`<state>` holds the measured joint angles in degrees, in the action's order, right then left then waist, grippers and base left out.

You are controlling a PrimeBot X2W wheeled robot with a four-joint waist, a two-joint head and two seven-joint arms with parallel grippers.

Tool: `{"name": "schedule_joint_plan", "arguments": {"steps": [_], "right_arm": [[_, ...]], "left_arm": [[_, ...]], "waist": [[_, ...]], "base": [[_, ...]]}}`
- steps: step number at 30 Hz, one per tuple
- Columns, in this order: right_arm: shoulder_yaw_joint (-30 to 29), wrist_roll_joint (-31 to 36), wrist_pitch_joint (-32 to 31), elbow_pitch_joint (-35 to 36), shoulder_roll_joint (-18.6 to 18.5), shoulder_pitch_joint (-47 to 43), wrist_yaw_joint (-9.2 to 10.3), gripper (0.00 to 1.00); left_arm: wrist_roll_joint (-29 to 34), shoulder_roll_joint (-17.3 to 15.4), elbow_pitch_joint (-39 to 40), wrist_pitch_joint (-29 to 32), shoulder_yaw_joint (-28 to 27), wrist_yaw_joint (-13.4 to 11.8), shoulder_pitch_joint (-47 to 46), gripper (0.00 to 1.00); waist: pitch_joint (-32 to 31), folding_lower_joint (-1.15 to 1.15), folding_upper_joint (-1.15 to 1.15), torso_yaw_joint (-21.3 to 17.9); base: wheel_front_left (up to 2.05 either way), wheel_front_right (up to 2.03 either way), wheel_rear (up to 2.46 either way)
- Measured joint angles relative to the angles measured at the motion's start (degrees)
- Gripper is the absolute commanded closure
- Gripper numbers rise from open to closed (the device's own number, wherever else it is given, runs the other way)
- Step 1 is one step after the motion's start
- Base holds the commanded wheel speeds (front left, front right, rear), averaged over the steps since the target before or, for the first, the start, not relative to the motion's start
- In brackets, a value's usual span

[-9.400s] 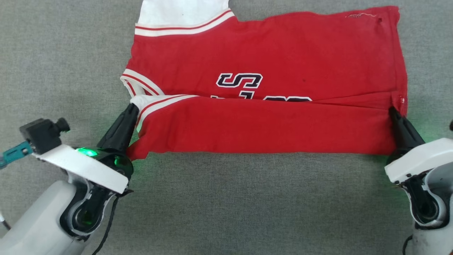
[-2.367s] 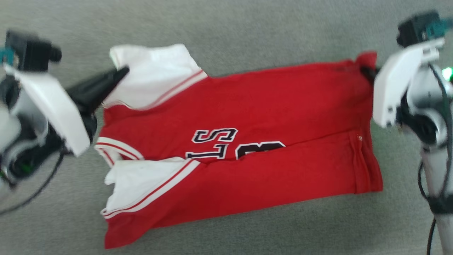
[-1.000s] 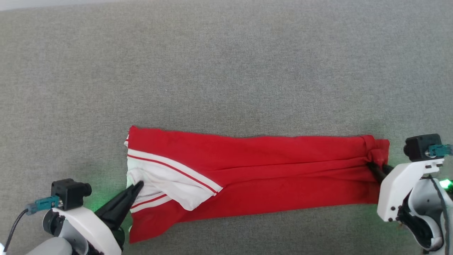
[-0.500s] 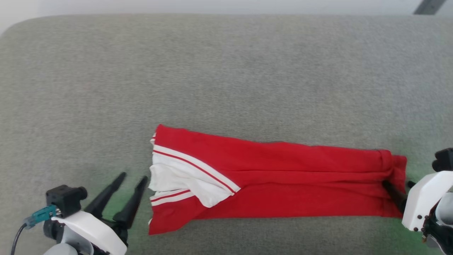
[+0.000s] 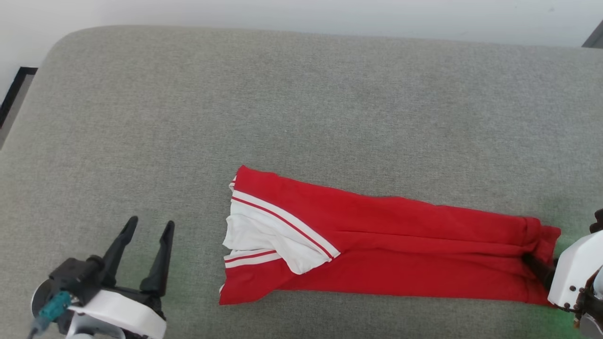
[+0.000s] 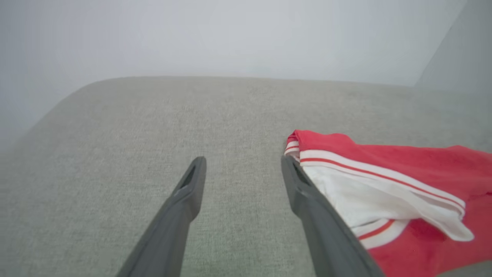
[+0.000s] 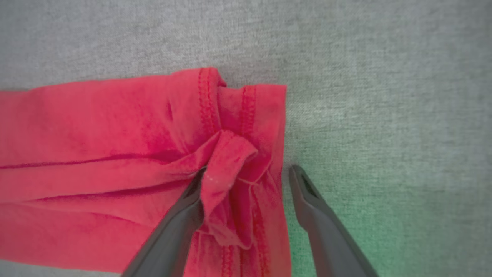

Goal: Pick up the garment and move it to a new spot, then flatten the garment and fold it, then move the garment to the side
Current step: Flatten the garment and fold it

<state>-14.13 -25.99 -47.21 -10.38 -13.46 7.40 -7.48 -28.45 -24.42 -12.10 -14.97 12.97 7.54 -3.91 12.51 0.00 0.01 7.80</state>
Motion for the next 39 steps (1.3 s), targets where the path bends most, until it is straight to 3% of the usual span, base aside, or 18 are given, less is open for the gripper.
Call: {"name": "schedule_joint_plan", "arguments": {"steps": [3, 4, 5, 6, 20, 25, 32, 39], "right_arm": [[-0.03, 0.24, -0.93, -1.12, -0.33, 0.36, 0.0, 0.0], [0.09, 0.56, -1.93, -1.75, -0.41, 0.85, 0.0, 0.1], [0.27, 0.73, -2.38, -1.99, -0.49, 1.03, 0.0, 0.73], [0.42, 0.75, -2.79, -2.22, -0.54, 1.23, 0.0, 1.0], [-1.82, 0.57, -2.05, -1.6, 0.88, 2.41, -0.26, 1.0], [-5.11, 1.12, -0.4, -1.22, -0.47, 2.59, -0.25, 1.0], [-15.07, 4.31, 1.08, -2.03, -4.92, 1.98, -0.14, 1.0], [-23.49, 3.86, 1.86, -1.52, -6.34, 2.62, -0.09, 1.0]], "left_arm": [[3.92, 1.98, 3.24, 0.0, -2.08, 0.0, 1.51, 0.0], [5.61, 2.79, 5.22, 0.0, -3.11, 0.0, 2.21, 0.0], [6.86, 2.92, 6.21, -0.01, -3.27, 0.0, 2.4, 0.0], [7.47, 3.08, 6.86, 0.0, -3.45, 0.0, 2.72, 0.0], [8.02, 4.56, 10.96, 0.0, -6.32, 0.01, 4.1, 0.0], [8.88, 4.54, 11.04, 0.0, -6.44, 0.01, 3.8, 0.0], [8.92, 4.72, 11.12, 0.0, -6.56, 0.01, 3.03, 0.0], [8.83, 5.1, 12.07, 0.0, -6.34, 0.0, 2.85, 0.0]], "waist": [[-0.21, 0.0, 0.0, 0.39], [-0.32, 0.0, 0.0, 0.5], [-0.38, 0.0, 0.0, 0.52], [-0.42, 0.0, 0.0, 0.56], [0.66, 0.0, 0.0, -1.0], [1.18, 0.0, 0.0, -2.37], [2.04, 0.0, 0.0, -3.99], [1.87, 0.0, 0.0, -4.41]], "base": [[0.0, 0.0, 0.0], [0.0, 0.0, 0.0], [0.0, 0.0, 0.0], [0.0, 0.0, 0.0], [0.0, 0.0, 0.0], [0.0, 0.0, 0.0], [0.0, 0.0, 0.0], [0.0, 0.0, 0.0]]}}
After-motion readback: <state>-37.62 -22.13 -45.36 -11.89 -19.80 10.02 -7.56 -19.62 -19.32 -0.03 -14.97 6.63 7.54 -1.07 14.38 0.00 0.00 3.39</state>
